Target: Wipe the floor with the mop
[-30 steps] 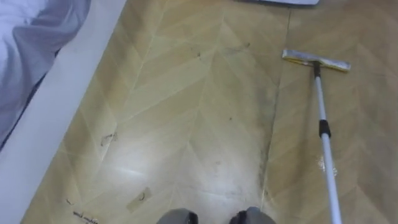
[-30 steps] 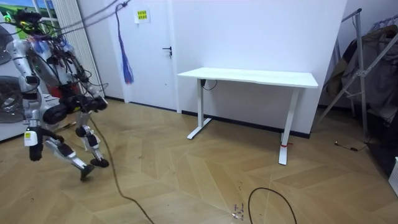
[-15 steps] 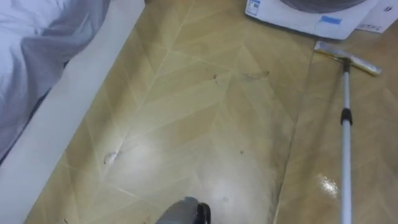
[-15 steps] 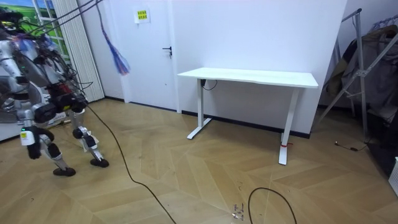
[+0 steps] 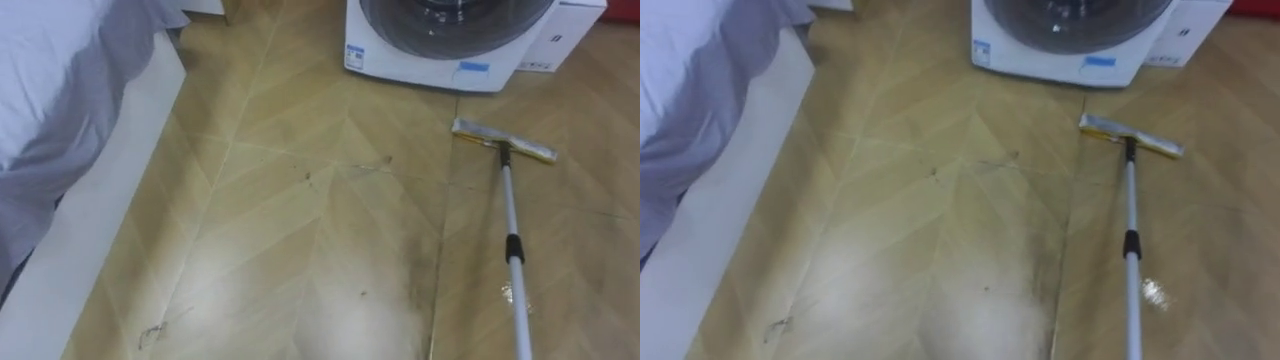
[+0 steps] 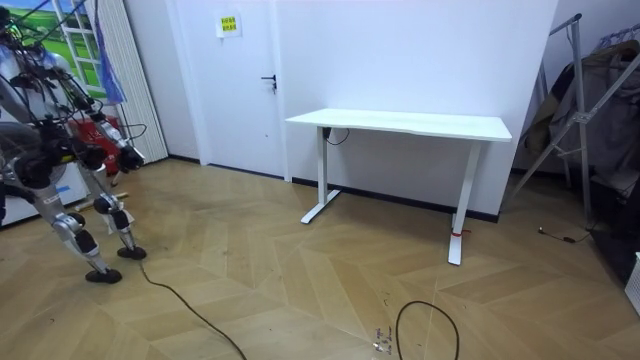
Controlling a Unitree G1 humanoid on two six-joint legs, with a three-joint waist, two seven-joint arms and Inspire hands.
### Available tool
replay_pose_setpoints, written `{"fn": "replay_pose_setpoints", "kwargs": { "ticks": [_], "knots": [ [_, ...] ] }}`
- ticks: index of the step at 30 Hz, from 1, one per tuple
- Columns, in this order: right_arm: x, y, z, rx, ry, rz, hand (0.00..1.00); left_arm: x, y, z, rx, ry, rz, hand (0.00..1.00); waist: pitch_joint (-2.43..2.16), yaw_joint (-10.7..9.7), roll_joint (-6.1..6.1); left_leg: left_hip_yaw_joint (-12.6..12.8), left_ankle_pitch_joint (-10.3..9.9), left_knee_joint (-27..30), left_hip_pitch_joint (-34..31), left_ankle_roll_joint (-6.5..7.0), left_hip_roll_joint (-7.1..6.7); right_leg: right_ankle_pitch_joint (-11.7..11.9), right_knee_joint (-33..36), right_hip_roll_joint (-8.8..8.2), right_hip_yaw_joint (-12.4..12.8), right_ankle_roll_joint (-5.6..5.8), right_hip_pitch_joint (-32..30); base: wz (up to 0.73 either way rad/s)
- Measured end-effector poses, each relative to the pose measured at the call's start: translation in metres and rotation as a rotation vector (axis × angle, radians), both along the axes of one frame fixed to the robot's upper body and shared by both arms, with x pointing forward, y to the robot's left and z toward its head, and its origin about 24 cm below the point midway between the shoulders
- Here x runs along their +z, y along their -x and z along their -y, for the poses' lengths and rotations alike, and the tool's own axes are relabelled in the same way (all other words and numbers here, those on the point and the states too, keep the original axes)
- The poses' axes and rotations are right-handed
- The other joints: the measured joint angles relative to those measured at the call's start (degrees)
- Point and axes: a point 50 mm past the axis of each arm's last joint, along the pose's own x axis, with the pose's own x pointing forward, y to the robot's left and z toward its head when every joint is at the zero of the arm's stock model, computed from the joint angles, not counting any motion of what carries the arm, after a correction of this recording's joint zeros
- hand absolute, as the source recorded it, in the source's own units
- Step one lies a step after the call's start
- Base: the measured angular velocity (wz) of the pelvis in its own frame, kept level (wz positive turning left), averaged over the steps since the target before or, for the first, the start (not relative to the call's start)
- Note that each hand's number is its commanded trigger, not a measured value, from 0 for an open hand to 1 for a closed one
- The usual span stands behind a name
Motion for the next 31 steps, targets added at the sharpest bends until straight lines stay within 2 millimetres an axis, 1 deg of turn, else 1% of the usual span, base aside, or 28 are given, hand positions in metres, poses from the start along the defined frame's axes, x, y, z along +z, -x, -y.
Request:
{"fn": "replay_pose_setpoints", "kwargs": {
  "ticks": [2,3,4,5,6,7,8,11,12,13,16,18,21,22,29,31],
  "knots": [
    [0.0,0.001,0.0,0.009,-0.012,-0.01,1.0,-0.001,0.011,-0.007,0.024,-0.023,-0.034,0.0,0.06,-0.03,-0.51,-0.15,-0.05,-1.04,3.38,-0.3,0.57,0.07,-2.03,0.61,-0.37,-0.16,3.48,0.0],
    [0.0,0.002,0.0,0.011,-0.016,-0.014,1.0,-0.001,0.015,-0.009,0.029,-0.028,-0.047,0.0,0.01,-0.01,-0.62,-0.06,-0.05,-1.45,4.32,-0.31,0.66,0.07,-2.5,0.73,-0.46,-0.18,4.33,-0.05],
    [0.0,0.003,0.0,0.02,-0.022,-0.021,1.0,-0.001,0.025,-0.012,0.04,-0.039,-0.076,0.0,-0.05,-0.15,-0.76,0.02,-0.06,-2.19,5.96,-0.31,0.71,0.07,-3.53,0.9,-0.52,-0.25,6.12,-0.05],
    [0.001,0.005,0.001,0.03,-0.025,-0.026,1.0,-0.001,0.031,-0.013,0.035,-0.046,-0.099,0.0,0.15,-0.24,-1.18,0.11,-0.06,-2.81,7.38,-0.32,0.75,0.03,-4.3,1.02,-0.53,-0.31,7.63,0.0],
    [0.001,0.006,0.001,0.03,-0.026,-0.029,1.0,-0.001,0.035,-0.013,0.036,-0.046,-0.11,0.0,0.09,-0.24,-1.17,0.1,-0.06,-2.99,7.89,-0.32,0.77,0.02,-4.86,1.03,-0.57,-0.33,8.23,0.04],
    [0.001,0.008,0.001,0.038,-0.028,-0.037,1.0,-0.001,0.039,-0.013,0.039,-0.046,-0.133,0.0,0.16,-0.34,-1.24,0.02,-0.06,-3.61,9.02,-0.32,0.75,0.02,-5.48,0.98,-0.81,-0.32,9.5,0.11],
    [0.001,0.01,0.0,0.042,-0.032,-0.049,1.0,-0.001,0.042,-0.013,0.043,-0.046,-0.153,0.0,0.14,-0.43,-1.3,-0.11,-0.03,-4.41,10.11,-0.37,0.74,-0.01,-5.85,0.89,-1.18,-0.29,10.53,0.12],
    [0.001,0.011,0.0,0.07,-0.048,-0.061,1.0,-0.001,0.046,-0.014,0.04,-0.053,-0.183,0.0,0.18,-0.5,-1.91,-0.1,0.02,-5.41,12.56,-0.45,0.73,0.05,-6.84,0.92,-1.17,-0.12,12.95,0.02],
    [0.001,0.012,0.0,0.078,-0.052,-0.063,1.0,-0.001,0.047,-0.014,0.04,-0.055,-0.187,0.0,0.16,-0.59,-1.94,-0.15,0.02,-5.55,13.21,-0.45,0.73,0.05,-7.04,0.92,-1.16,-0.12,13.58,0.0],
    [0.001,0.016,0.0,0.082,-0.056,-0.067,1.0,-0.001,0.048,-0.014,0.04,-0.057,-0.194,0.0,0.14,-0.62,-2.1,-0.31,0.02,-6.43,14.46,-0.45,0.79,0.2,-7.8,1.08,-1.17,-0.01,14.87,0.0],
    [0.0,0.021,-0.002,0.101,-0.067,-0.079,1.0,-0.001,0.048,-0.015,0.058,-0.061,-0.191,0.0,-0.08,-0.45,-2.45,-0.68,0.02,-8.07,17.07,-0.46,0.8,0.33,-8.96,1.25,-1.22,0.1,17.64,0.0],
    [0.0,0.021,-0.002,0.113,-0.069,-0.082,1.0,-0.001,0.048,-0.013,0.052,-0.06,-0.191,0.0,-0.15,-0.37,-2.43,-0.68,0.02,-8.31,17.92,-0.46,0.8,0.51,-9.58,1.31,-1.21,0.15,18.58,0.0],
    [0.0,0.021,-0.003,0.127,-0.073,-0.087,1.0,-0.001,0.047,-0.013,0.052,-0.059,-0.193,0.0,-0.31,-0.51,-2.1,-0.68,0.02,-8.15,18.43,-0.46,0.83,0.62,-9.56,1.37,-1.28,0.15,19.15,0.0],
    [0.0,0.024,-0.004,0.125,-0.077,-0.093,1.0,-0.001,0.045,-0.013,0.051,-0.059,-0.191,0.0,-0.48,-0.53,-1.77,-0.68,0.02,-8.16,18.64,-0.46,0.85,0.64,-9.56,1.4,-1.26,0.15,19.25,0.0],
    [-0.001,0.014,-0.003,0.159,-0.088,-0.072,1.0,0.001,0.035,-0.019,-0.026,-0.071,-0.184,0.0,-0.35,-0.51,-1.53,-0.4,0.03,-8.37,19.48,-0.47,0.96,0.69,-9.5,1.46,-1.25,0.09,20.01,0.0],
    [-0.001,0.01,-0.003,0.167,-0.086,-0.066,1.0,0.001,0.034,-0.021,-0.031,-0.069,-0.184,0.0,-0.09,-0.49,-1.78,-0.38,0.03,-8.59,19.86,-0.47,0.97,0.7,-9.51,1.47,-1.27,0.09,20.35,0.0]
  ]
}}
